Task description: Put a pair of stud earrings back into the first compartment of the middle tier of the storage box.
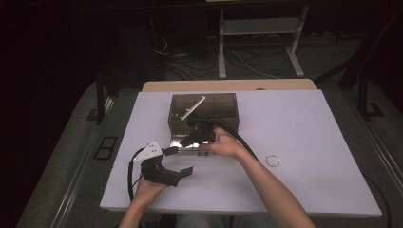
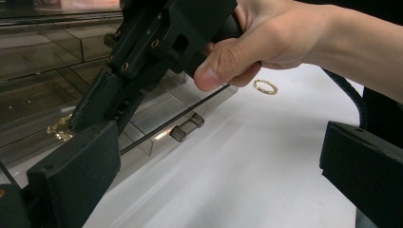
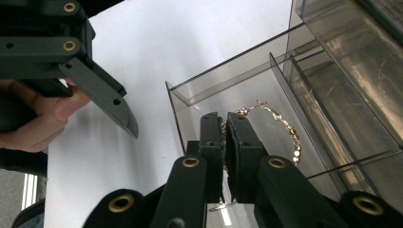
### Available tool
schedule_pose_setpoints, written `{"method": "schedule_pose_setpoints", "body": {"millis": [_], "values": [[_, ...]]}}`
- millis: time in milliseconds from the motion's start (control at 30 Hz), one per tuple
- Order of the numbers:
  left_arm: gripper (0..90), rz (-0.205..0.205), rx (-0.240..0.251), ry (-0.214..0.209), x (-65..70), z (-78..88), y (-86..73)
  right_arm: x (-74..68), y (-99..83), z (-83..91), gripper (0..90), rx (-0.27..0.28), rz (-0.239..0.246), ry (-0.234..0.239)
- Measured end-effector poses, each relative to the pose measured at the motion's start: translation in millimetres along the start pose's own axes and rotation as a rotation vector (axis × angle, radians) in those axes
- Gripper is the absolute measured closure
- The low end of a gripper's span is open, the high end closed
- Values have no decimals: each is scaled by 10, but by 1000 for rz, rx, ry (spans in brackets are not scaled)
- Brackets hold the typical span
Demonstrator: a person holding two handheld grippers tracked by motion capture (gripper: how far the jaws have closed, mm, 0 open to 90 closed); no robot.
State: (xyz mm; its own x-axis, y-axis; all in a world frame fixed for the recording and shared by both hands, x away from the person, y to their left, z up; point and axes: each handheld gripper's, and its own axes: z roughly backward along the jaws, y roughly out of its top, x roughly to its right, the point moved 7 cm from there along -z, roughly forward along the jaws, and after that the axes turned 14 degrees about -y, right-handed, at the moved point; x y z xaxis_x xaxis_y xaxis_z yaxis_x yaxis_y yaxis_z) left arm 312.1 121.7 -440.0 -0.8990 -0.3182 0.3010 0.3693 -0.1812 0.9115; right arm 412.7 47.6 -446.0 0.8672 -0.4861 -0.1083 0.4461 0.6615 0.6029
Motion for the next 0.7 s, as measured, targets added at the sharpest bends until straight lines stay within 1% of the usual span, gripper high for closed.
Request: {"method": "schedule_pose_setpoints", "body": {"millis": [33, 67, 300, 400, 500, 700], "values": [[0, -2, 0, -1, 2, 0, 0, 8, 3, 0, 774, 7, -1, -7], [0, -2, 0, -1, 2, 1, 0, 10, 6, 9, 766, 8, -3, -19], [0, -7, -3, -2, 1, 6, 0, 17, -24, 89, 691, 18, -4, -37], [0, 1, 1, -1, 3, 1, 0, 40, -56, 159, 636, 27, -6, -43], [0, 4, -7, -3, 1, -3, -5, 52, -91, 249, 563, 39, 10, -44], [0, 5, -13, -5, 8, -14, -9, 61, -178, 430, 439, 36, 22, -37]]}}
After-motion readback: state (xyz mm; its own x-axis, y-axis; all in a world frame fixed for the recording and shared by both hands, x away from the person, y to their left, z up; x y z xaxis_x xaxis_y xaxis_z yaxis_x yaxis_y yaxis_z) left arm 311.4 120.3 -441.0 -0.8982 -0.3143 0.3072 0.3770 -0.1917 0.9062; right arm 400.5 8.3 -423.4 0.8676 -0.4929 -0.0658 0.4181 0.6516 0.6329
